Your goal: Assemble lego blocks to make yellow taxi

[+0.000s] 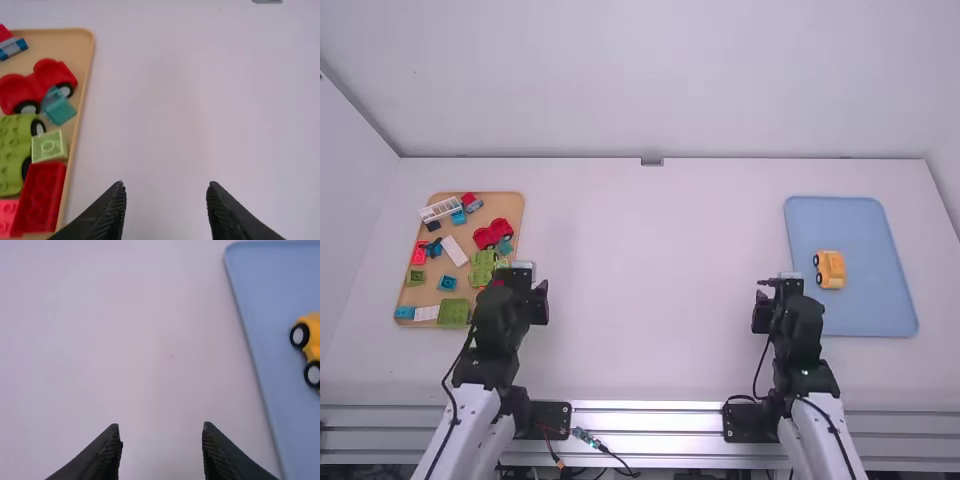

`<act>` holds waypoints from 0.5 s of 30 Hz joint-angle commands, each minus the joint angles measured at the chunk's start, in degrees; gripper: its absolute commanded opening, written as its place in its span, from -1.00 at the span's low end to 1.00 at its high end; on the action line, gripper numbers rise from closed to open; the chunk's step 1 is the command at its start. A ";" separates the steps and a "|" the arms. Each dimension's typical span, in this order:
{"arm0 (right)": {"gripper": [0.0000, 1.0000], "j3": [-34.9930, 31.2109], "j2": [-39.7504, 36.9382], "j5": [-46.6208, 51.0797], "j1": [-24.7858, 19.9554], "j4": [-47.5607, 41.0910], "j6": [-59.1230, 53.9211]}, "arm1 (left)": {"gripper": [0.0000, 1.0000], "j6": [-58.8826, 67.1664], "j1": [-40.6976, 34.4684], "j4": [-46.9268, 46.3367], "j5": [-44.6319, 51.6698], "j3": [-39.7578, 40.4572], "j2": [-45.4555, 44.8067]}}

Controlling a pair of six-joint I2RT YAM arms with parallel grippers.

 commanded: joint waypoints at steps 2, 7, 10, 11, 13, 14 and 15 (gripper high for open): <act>-0.32 -5.00 -4.83 0.23 0.16 0.12 0.25 | -0.33 0.03 0.10 0.05 -0.73 -4.84 -4.93; -0.52 -5.26 -10.52 0.23 0.16 0.12 0.25 | -0.52 0.03 0.10 0.05 -0.73 -8.99 -10.55; -0.62 -5.26 -13.30 0.23 0.16 0.12 0.25 | -0.62 0.03 0.10 0.05 -0.73 -8.99 -13.29; -0.66 -5.26 -14.49 0.23 0.16 0.12 0.25 | -0.66 0.03 0.10 0.05 -0.73 -8.99 -14.46; -0.74 -5.26 -16.75 0.23 0.16 0.12 0.25 | -0.74 0.03 0.10 0.05 -0.73 -8.99 -16.69; -0.78 -5.26 -18.10 0.23 0.16 0.12 0.25 | -0.78 0.03 0.10 0.05 -0.73 -8.99 -18.01; -0.80 -5.26 -18.62 0.23 0.16 0.12 0.25 | -0.80 0.03 0.10 0.05 -0.73 -8.99 -18.52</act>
